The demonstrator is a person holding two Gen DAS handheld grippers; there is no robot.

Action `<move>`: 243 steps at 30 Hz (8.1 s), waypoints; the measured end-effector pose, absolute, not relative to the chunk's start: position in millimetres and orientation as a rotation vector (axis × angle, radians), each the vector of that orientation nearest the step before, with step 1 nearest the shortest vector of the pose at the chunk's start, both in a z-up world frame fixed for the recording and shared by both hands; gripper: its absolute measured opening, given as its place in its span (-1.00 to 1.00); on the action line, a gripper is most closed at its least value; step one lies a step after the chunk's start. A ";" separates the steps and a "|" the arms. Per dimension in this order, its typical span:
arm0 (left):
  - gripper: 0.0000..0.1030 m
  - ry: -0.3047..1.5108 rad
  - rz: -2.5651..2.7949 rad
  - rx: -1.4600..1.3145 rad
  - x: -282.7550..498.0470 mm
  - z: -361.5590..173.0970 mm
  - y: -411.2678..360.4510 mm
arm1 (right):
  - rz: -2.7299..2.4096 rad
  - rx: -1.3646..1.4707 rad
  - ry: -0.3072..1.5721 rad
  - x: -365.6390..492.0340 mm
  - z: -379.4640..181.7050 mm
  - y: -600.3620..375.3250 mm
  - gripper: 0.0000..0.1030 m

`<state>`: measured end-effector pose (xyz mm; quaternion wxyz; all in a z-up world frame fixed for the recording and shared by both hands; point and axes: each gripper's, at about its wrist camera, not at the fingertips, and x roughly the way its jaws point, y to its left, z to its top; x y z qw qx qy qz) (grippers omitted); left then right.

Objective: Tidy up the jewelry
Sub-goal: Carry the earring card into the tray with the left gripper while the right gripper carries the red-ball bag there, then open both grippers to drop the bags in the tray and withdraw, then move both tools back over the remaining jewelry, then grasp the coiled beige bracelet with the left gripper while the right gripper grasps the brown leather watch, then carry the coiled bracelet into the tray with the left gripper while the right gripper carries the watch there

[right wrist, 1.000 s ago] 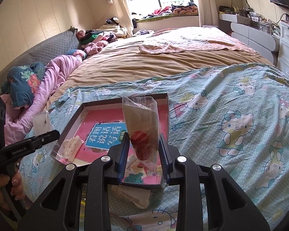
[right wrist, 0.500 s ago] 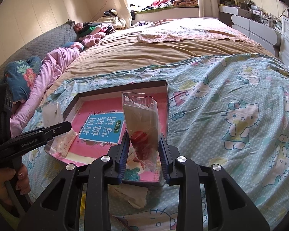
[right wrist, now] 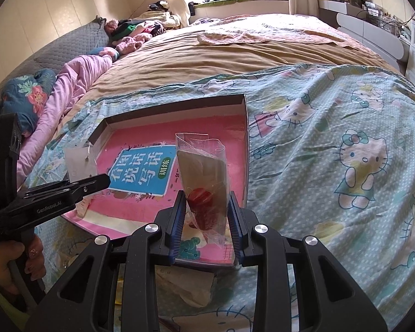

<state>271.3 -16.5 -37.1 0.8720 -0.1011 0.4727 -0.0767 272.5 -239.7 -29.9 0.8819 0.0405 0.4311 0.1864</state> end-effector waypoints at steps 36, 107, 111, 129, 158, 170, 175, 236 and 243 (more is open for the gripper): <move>0.25 0.906 -0.126 -0.250 233.8 1.5 -2.6 | 0.382 0.124 0.818 253.6 -1.0 -251.4 0.32; 0.74 0.850 -0.072 -0.218 111.4 16.5 16.6 | 0.539 -0.049 0.797 151.2 17.3 -213.0 0.77; 0.74 0.867 -0.072 -0.212 110.1 9.3 15.6 | 0.525 -0.067 0.816 151.5 8.6 -214.0 0.77; 0.74 0.969 -0.116 -0.177 89.4 -36.7 9.3 | 0.536 -0.109 0.913 144.9 -24.0 -215.4 0.77; -0.10 1.019 -0.200 -0.101 107.0 -68.7 -15.7 | 0.529 -0.179 1.004 147.9 -75.6 -216.8 0.68; -0.44 1.013 -0.234 -0.125 106.4 -65.8 -25.1 | 0.571 -0.171 0.994 146.7 -72.9 -212.4 -0.05; -0.58 0.992 -0.248 -0.157 100.1 -59.1 -21.8 | 0.583 -0.140 1.000 147.1 -66.9 -217.2 -0.17; -0.79 0.787 -0.154 -0.260 156.2 30.1 28.8 | 0.635 -0.043 0.717 199.0 29.2 -201.9 -0.20; -0.79 0.789 -0.162 -0.250 172.3 31.0 23.4 | 0.620 -0.037 0.705 209.0 32.1 -205.6 -0.20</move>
